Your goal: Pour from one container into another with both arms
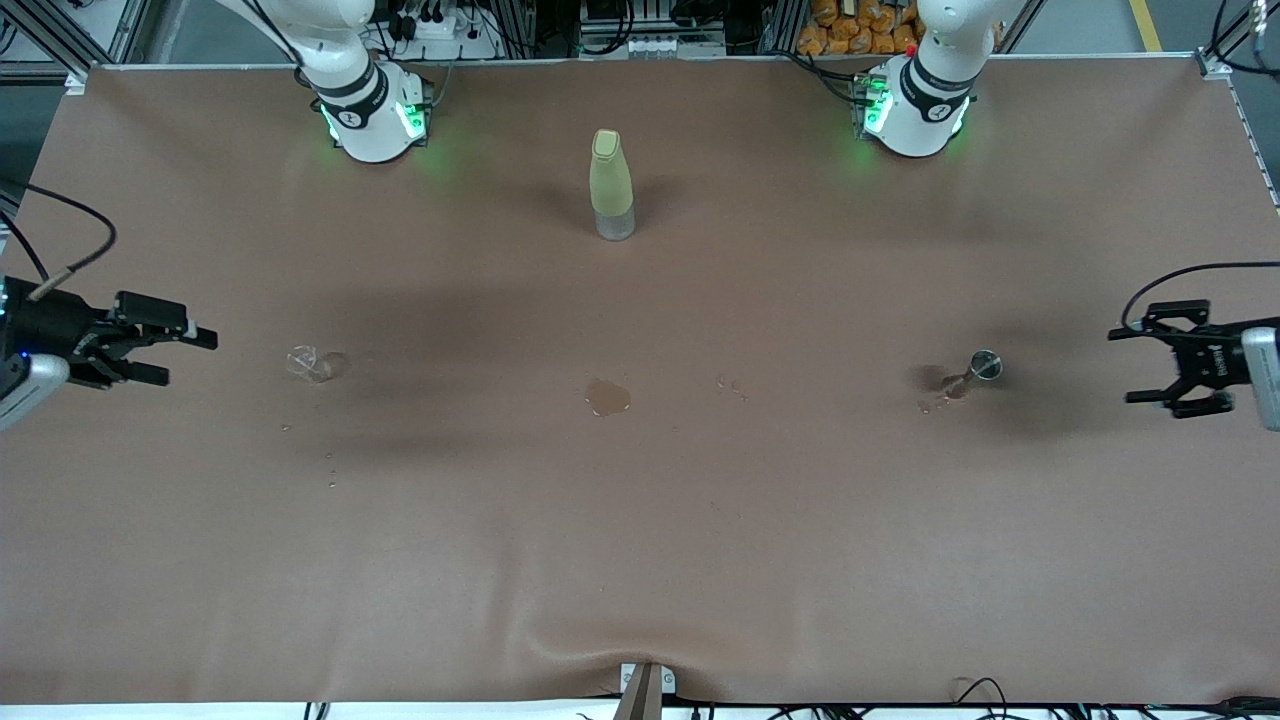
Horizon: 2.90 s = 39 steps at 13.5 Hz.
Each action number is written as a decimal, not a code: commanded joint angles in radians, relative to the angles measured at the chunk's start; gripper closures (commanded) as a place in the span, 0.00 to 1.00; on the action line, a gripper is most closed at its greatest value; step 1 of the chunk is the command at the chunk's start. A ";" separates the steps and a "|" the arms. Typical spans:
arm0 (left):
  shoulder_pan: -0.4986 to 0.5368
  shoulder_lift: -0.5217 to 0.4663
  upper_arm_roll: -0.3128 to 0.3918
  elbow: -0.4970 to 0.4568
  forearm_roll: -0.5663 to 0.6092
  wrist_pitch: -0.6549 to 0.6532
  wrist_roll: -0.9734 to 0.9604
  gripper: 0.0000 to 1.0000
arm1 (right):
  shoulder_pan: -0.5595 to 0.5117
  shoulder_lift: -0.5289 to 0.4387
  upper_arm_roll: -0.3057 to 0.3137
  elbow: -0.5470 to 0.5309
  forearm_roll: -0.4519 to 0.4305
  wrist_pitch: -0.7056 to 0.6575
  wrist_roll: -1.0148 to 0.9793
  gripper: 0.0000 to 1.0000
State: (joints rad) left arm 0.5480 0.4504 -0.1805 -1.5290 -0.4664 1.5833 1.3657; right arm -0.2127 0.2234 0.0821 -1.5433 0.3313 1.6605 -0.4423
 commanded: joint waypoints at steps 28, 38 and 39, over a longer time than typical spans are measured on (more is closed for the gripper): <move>-0.094 -0.145 -0.471 0.064 0.632 0.018 -1.735 0.00 | 0.197 -0.194 -0.163 0.068 -0.313 -0.215 0.360 0.00; -0.333 -0.173 -0.170 0.075 0.542 0.032 -1.714 0.00 | 0.197 -0.194 -0.182 0.068 -0.311 -0.215 0.356 0.00; -0.397 -0.180 -0.104 0.075 0.520 0.032 -1.699 0.00 | 0.197 -0.194 -0.182 0.066 -0.311 -0.214 0.356 0.00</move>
State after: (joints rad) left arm 0.2500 0.3044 -0.3969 -1.4494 0.0941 1.6123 -0.3516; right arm -0.0113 0.0283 -0.1026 -1.4876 0.0229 1.4568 -0.0861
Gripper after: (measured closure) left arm 0.000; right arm 0.000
